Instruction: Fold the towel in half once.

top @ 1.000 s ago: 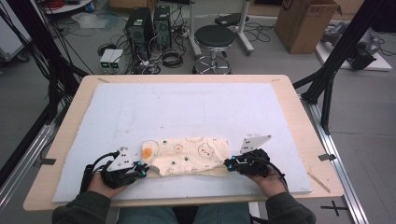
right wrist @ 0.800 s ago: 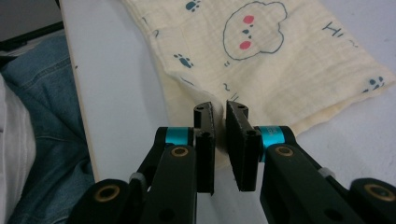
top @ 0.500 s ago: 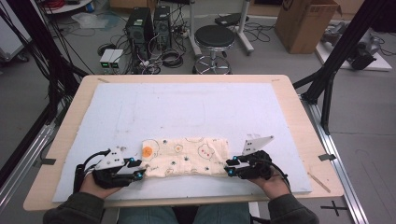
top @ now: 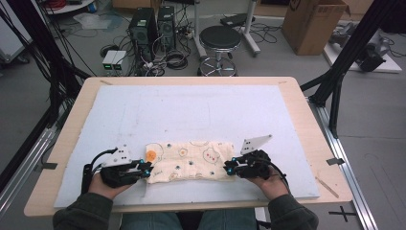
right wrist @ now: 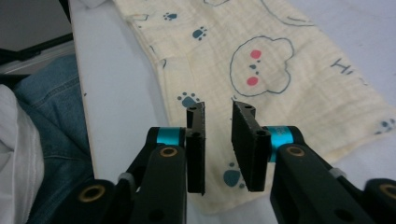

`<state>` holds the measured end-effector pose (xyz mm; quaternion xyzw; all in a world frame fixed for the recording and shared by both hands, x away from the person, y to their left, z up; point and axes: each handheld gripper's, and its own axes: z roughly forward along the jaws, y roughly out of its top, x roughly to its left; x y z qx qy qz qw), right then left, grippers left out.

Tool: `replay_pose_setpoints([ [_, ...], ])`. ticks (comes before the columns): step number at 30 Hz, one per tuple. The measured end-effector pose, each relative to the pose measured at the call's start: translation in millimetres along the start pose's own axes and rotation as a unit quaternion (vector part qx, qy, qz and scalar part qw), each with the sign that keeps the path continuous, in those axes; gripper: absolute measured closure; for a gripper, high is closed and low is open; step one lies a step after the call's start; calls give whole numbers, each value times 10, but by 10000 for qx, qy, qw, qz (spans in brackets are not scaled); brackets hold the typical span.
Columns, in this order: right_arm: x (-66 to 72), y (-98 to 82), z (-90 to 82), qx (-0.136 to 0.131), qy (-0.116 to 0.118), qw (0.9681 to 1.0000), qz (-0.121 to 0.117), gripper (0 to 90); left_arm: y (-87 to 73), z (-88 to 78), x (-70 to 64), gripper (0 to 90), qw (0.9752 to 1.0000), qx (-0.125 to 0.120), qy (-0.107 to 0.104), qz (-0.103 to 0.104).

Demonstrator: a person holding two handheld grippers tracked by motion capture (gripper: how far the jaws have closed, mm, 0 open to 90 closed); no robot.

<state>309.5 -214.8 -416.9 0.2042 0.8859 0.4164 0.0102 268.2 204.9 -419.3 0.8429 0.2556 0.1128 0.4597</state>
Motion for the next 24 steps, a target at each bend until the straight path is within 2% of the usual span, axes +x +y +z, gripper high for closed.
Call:
replay_pose_setpoints([
  [5, 3, -34, 76, 116, 74, 9999, 31, 771, -31, 125, -28, 800, 9995, 289, -104, 87],
  [14, -4, -161, 89, 329, -62, 9994, 36, 762, -127, 156, 16, 762, 9984, 566, 26, 12],
  [24, 1, -216, 82, 349, -71, 9994, 30, 765, -164, 155, 27, 757, 9984, 558, 37, 28],
])
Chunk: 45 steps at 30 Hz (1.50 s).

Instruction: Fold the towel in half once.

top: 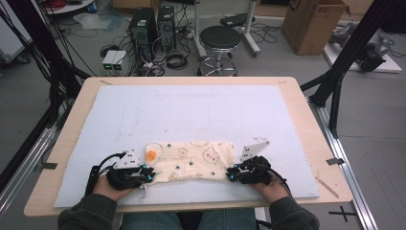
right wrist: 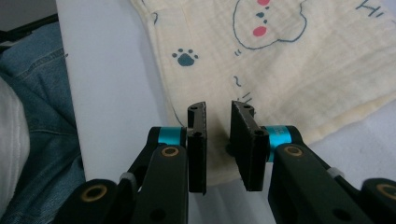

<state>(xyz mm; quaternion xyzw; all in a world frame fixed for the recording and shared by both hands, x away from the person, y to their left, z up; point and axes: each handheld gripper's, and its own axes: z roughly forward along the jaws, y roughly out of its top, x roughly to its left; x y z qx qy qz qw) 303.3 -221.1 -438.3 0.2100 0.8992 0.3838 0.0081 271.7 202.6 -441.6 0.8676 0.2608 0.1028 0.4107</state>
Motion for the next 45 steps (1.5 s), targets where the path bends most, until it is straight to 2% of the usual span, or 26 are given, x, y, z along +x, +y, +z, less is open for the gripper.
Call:
replay_pose_setpoints([
  [10, 5, -11, -10, -81, -16, 9999, 61, 762, 9, -16, 7, 732, 9999, -52, -68, -86],
  [12, 20, 14, -30, -154, 1, 9999, 39, 766, 22, -27, 6, 732, 9996, -137, -136, -192],
  [14, 17, 42, -51, -284, 43, 9996, 68, 767, 38, -46, 3, 732, 9995, -207, -133, -201],
  [18, -3, 109, -66, -376, 106, 9992, 105, 771, 95, -84, 9, 727, 9987, -382, -144, -309],
  [20, -23, 160, -82, -423, 66, 9990, 93, 776, 146, -94, 24, 727, 9983, -456, -139, -336],
  [27, -111, 399, -153, -623, 51, 9980, 131, 884, 312, -74, 112, 855, 9969, -614, -193, -450],
  [30, -159, 485, -158, -651, 24, 9978, 147, 895, 384, -55, 144, 882, 9968, -649, -193, -425],
  [34, -215, 574, -131, -675, 60, 9976, 171, 896, 463, -15, 202, 895, 9971, -639, -144, -379],
  [36, -236, 609, -107, -702, 82, 9974, 169, 896, 490, 7, 228, 896, 9965, -679, -148, -470],
  [41, -297, 683, -36, -685, 97, 9973, 243, 896, 567, 83, 260, 896, 9959, -719, -164, -518],
  [45, -351, 810, 102, -622, 176, 9974, 304, 896, 627, 198, 314, 896, 9955, -700, -137, -629],
])
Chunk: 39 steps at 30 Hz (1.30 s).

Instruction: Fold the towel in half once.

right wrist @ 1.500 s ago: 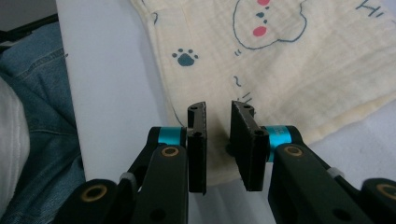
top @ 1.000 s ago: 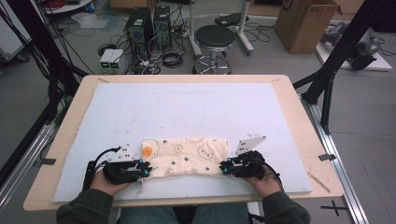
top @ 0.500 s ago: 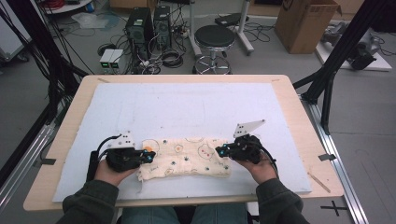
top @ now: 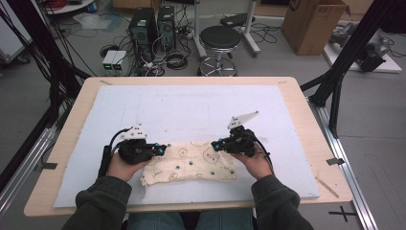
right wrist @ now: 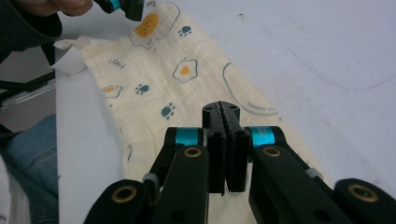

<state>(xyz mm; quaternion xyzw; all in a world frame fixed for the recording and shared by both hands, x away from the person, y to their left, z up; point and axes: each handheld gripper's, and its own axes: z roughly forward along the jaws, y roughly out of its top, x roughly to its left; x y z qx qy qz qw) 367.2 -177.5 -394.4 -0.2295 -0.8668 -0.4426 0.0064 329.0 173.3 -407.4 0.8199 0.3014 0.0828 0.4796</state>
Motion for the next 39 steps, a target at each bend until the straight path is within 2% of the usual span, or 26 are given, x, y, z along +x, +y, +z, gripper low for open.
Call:
replay_pose_setpoints([
  [4, -60, 111, 208, 81, 44, 10000, 17, 896, 61, 155, 51, 896, 9999, 88, 98, -79],
  [7, -100, 146, 363, 128, 74, 9999, 74, 896, 98, 275, 69, 896, 9997, 191, 121, -62],
  [9, -125, 154, 470, 253, 60, 9996, 125, 895, 100, 344, 79, 896, 9995, 285, 140, -72],
  [14, -202, 144, 587, 416, -66, 9988, 238, 895, 54, 482, 145, 896, 9981, 562, 236, -116],
  [21, -272, 90, 626, 747, -197, 9962, 415, 895, 7, 531, 208, 896, 9953, 835, 480, -139],
  [25, -287, 68, 633, 855, -222, 9952, 429, 896, 3, 532, 210, 896, 9952, 833, 507, -122],
  [31, -331, -7, 543, 804, -251, 9950, 537, 895, -19, 496, 231, 895, 9952, 823, 522, -130],
  [33, -364, -66, 481, 731, -268, 9950, 631, 895, -42, 471, 253, 895, 9954, 767, 529, -202],
  [39, -420, -188, 328, 650, -314, 9942, 797, 895, -96, 370, 310, 896, 9949, 756, 619, -250],
])
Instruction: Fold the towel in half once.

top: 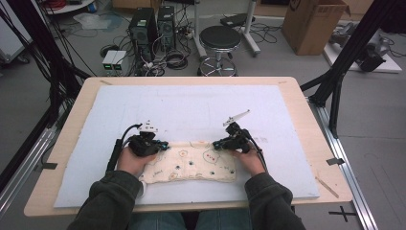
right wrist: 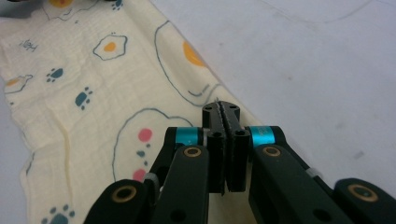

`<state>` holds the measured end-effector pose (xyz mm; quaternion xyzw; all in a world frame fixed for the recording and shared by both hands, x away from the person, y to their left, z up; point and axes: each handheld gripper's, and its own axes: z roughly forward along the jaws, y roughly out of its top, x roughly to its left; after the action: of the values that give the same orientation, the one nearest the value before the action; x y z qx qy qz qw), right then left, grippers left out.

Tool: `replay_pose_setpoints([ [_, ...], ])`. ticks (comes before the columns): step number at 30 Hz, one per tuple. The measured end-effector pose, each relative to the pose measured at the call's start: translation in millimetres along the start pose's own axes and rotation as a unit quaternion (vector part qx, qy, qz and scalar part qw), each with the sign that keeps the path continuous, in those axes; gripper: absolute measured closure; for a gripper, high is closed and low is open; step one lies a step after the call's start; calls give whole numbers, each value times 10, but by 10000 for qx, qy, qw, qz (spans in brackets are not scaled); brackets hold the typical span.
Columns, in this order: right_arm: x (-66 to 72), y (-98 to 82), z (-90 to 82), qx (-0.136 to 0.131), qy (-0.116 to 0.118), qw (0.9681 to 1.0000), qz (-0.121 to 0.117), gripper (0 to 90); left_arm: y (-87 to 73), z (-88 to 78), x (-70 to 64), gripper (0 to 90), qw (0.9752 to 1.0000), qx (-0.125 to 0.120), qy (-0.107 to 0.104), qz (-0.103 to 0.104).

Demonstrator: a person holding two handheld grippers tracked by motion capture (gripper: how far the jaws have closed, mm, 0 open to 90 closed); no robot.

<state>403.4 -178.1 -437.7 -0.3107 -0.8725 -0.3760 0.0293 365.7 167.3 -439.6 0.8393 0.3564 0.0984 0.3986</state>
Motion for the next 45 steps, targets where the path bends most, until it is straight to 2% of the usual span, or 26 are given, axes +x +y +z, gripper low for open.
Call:
replay_pose_setpoints([
  [9, -68, -117, -107, -126, -57, 9998, 148, 895, -82, -102, 82, 895, 9999, -96, 90, -89],
  [11, -44, -106, -115, -140, -92, 9998, 67, 895, -81, -149, 77, 894, 9998, -183, 66, -86],
  [13, -8, -93, -138, -276, -70, 9996, 27, 895, -79, -201, 64, 893, 9995, -312, 37, -70],
  [17, -3, -86, -175, -332, -88, 9994, -3, 895, -125, -282, 68, 893, 9996, -293, 33, -48],
  [25, -79, -181, -195, -144, -211, 9996, 99, 895, -254, -293, 137, 893, 9998, -79, 173, -107],
  [39, -214, -413, -412, -345, -254, 9984, 362, 895, -258, -288, 126, 889, 9997, -82, 220, -68],
  [43, -193, -394, -411, -371, -268, 9985, 287, 895, -250, -295, 116, 887, 9997, -85, 206, -38],
  [45, -168, -367, -419, -454, -246, 9984, 233, 895, -239, -315, 103, 876, 9997, -206, 140, -43],
])
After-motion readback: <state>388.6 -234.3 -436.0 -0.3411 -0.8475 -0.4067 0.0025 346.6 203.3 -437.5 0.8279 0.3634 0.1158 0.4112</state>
